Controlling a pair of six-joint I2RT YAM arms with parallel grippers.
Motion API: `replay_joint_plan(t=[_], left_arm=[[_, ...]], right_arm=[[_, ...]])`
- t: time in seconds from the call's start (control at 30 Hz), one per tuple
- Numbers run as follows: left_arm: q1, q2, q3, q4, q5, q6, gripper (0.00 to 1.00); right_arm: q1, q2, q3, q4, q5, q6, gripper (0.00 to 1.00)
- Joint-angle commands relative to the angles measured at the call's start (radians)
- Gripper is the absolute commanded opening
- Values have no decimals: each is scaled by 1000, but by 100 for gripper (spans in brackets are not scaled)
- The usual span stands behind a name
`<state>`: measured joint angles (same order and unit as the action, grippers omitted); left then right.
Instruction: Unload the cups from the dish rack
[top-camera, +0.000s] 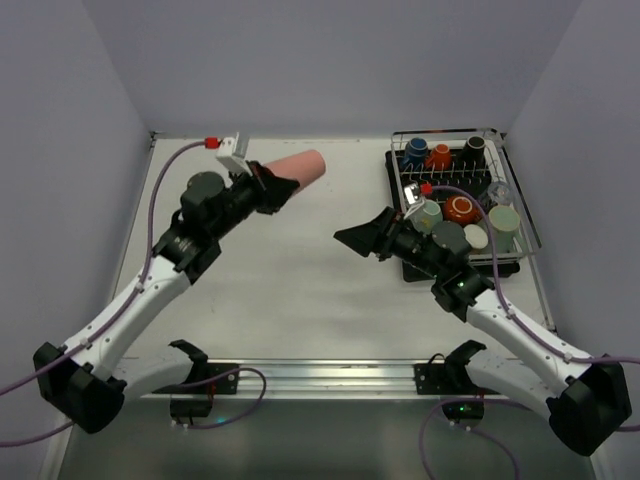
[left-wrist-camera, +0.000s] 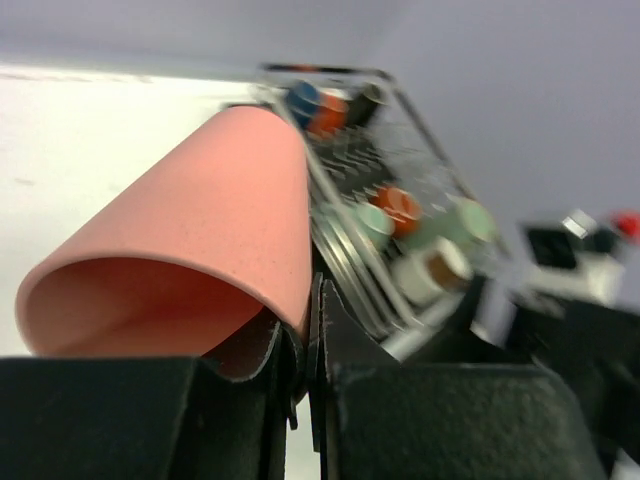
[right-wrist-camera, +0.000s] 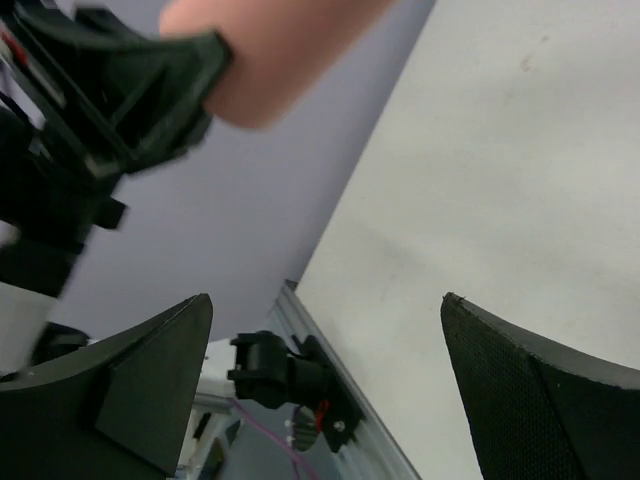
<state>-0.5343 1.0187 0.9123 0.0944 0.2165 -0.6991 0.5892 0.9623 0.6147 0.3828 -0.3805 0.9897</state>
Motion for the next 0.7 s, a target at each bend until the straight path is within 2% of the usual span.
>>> replay_joint_plan(t=[0.0,0.03,0.1,0.23,0.37,0.47,0.67], left_arm=[[58,197,307,-519,-389,286,0],[80,248,414,-566,-397,330,0],[169,377,503,-685,-385,361,0],[253,553,683,-858,-399,414,0],[281,682,731,-959,-428,450,0],[283,724,743,-1033,-497,470,0],[319,773,709,-1102,-461,509,0]], right_arm=[[6,-79,-3,-195,117,-141,99],[9,-97,-4,-225,135,-160,99],[15,-111,-9,-298,150,-204,99],[56,-146,-18,-418,216,-284,99],[70,-191,-26,-470,276,-335,99],[77,-204,-32,-481,285,-358,99],[81,-212,-50,-458,285,-378,99]])
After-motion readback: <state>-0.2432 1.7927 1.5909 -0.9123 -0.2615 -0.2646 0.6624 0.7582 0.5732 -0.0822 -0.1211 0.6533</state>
